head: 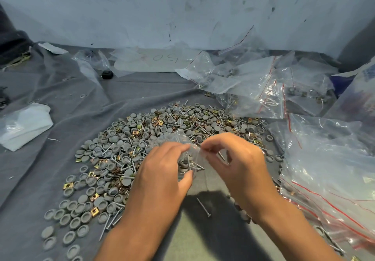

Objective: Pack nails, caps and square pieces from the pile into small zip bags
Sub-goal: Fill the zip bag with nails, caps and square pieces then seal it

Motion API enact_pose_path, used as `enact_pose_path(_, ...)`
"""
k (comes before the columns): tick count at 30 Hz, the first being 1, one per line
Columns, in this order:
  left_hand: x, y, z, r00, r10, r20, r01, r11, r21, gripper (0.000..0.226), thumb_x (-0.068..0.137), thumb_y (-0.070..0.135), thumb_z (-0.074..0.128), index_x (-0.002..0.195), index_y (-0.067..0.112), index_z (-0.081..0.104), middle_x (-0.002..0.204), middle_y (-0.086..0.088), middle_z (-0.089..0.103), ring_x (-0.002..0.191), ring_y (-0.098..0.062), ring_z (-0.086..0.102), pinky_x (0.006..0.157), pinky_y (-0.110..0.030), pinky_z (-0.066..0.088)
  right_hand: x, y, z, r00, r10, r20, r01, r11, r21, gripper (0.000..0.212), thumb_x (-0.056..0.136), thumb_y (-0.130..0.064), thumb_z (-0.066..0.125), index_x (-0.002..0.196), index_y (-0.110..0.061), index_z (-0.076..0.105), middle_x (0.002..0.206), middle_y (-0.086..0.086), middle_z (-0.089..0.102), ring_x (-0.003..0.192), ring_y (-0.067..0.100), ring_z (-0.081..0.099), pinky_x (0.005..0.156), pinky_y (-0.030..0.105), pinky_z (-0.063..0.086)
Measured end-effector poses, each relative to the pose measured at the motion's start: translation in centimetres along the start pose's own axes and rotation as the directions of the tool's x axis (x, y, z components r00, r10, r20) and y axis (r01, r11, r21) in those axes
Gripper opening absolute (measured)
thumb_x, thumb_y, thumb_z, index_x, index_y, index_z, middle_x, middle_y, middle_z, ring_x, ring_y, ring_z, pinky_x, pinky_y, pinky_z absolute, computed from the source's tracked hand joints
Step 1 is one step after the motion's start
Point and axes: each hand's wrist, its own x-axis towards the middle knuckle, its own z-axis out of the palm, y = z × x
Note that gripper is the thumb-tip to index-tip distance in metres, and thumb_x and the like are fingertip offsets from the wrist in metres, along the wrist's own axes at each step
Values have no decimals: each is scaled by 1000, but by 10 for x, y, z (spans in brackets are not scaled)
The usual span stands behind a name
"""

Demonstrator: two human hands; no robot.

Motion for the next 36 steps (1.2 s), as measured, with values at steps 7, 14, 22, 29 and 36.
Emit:
enact_pose_path(7, -2, 2, -2, 999, -16, -41, 16, 1000, -11, 59, 79, 26, 80, 134, 25, 59, 124, 17, 59, 116, 6, 44, 104, 0, 19, -6, 36, -2, 756, 534, 378, -322, 807, -495, 41, 85, -59, 69, 116, -34, 59, 112, -12, 56, 105, 12, 53, 89, 32, 49)
enact_pose_path(14, -1, 1, -3, 1000, -8, -25, 7, 1000, -20, 58, 78, 25, 80, 132, 23, 60, 122, 16, 60, 112, 3, 45, 104, 1, 18, -9, 30, 9, 808, 484, 336, -302, 830, -469, 10, 99, -29, 57, 107, -27, 62, 104, -8, 65, 97, 17, 61, 77, 32, 50)
enact_pose_path(22, -2, 2, -5, 1000, -19, -5, 19, 1000, -20, 59, 79, 29, 77, 134, 23, 58, 124, 15, 60, 113, 9, 38, 104, 5, 10, -7, 37, -16, 796, 450, 404, -234, 845, -482, 12, 103, -32, 53, 112, -32, 61, 111, -9, 55, 105, 15, 51, 86, 33, 49)
enact_pose_path(29, -1, 2, -2, 1000, -9, -1, 9, 1000, -5, 59, 80, 30, 75, 135, 25, 56, 125, 16, 59, 114, 8, 39, 106, 3, 10, -11, 31, -21, 785, 406, 467, -112, 836, -538, 15, 97, -19, 58, 101, -31, 50, 98, -12, 59, 95, 15, 50, 76, 33, 49)
enact_pose_path(36, -2, 2, -1, 1000, -8, -2, 8, 1000, 4, 60, 79, 29, 78, 135, 25, 57, 124, 16, 59, 113, 8, 38, 106, 2, 9, -10, 30, -21, 745, 355, 565, -15, 856, -517, 16, 105, -27, 48, 120, -28, 47, 118, -6, 53, 107, 16, 43, 77, 27, 39)
